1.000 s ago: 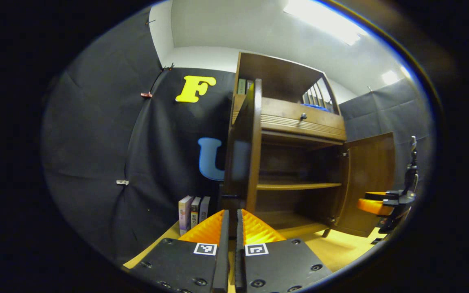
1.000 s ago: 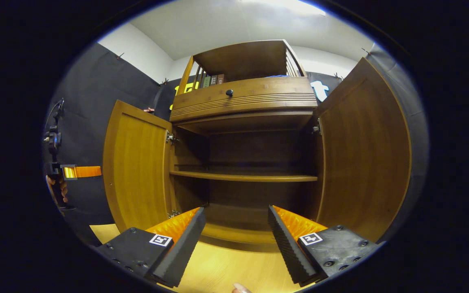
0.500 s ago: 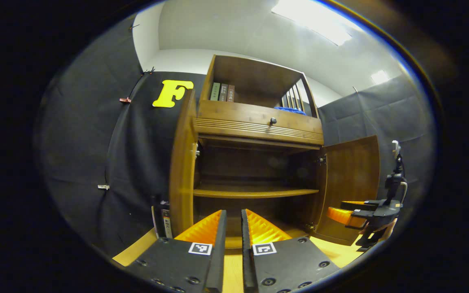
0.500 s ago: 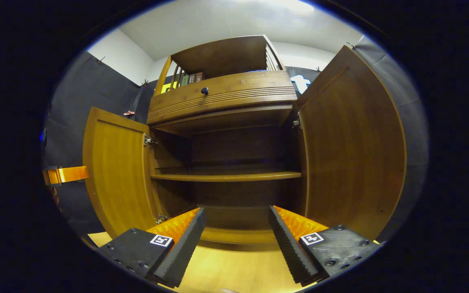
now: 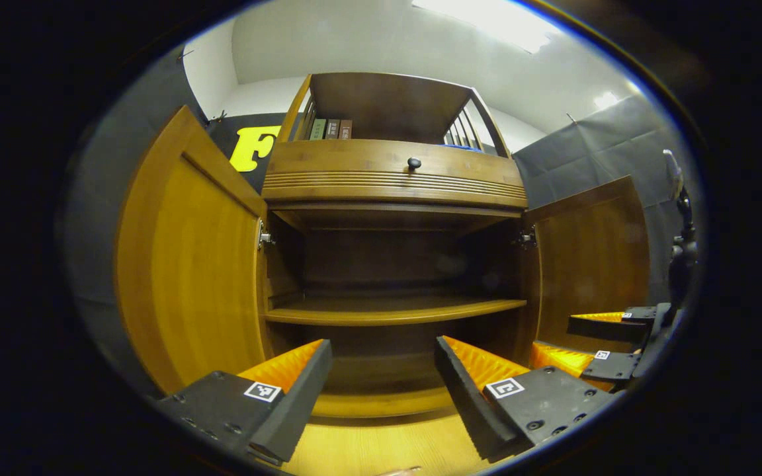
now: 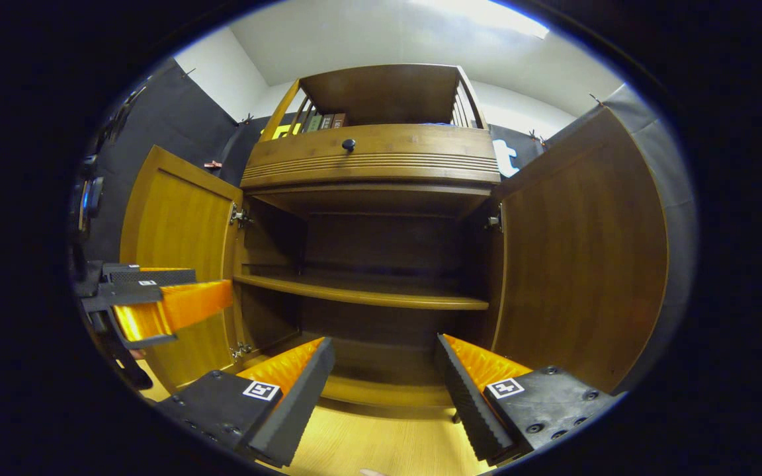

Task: Open the right door of the double-door shoe cabinet with the right hand, and open the left door with the left hand.

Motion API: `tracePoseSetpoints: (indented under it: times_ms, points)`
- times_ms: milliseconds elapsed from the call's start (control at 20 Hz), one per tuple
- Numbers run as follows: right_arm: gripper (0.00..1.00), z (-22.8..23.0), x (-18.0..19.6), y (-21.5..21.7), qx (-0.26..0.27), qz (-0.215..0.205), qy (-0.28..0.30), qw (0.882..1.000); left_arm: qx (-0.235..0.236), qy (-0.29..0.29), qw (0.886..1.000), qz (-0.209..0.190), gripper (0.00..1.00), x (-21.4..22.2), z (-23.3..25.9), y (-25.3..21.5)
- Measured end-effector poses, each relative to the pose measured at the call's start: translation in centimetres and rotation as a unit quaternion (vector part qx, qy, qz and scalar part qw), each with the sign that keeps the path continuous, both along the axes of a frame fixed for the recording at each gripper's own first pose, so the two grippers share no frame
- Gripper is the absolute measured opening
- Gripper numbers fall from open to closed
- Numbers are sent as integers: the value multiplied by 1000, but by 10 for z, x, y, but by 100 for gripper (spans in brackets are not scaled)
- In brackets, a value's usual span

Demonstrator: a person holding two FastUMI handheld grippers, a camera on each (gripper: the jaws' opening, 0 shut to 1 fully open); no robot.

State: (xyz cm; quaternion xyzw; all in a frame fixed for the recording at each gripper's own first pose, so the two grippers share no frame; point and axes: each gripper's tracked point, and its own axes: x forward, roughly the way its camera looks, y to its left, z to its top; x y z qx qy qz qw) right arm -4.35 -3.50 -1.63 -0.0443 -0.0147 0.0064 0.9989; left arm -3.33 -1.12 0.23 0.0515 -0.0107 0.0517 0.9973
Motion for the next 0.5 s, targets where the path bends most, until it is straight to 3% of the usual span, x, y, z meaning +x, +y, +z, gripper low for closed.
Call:
tracePoseSetpoints:
  times_ms: [500]
  points:
    - [97,16,14,11,-27,-7,-5,1000,-13,18,1000,17,99,18,-7,9]
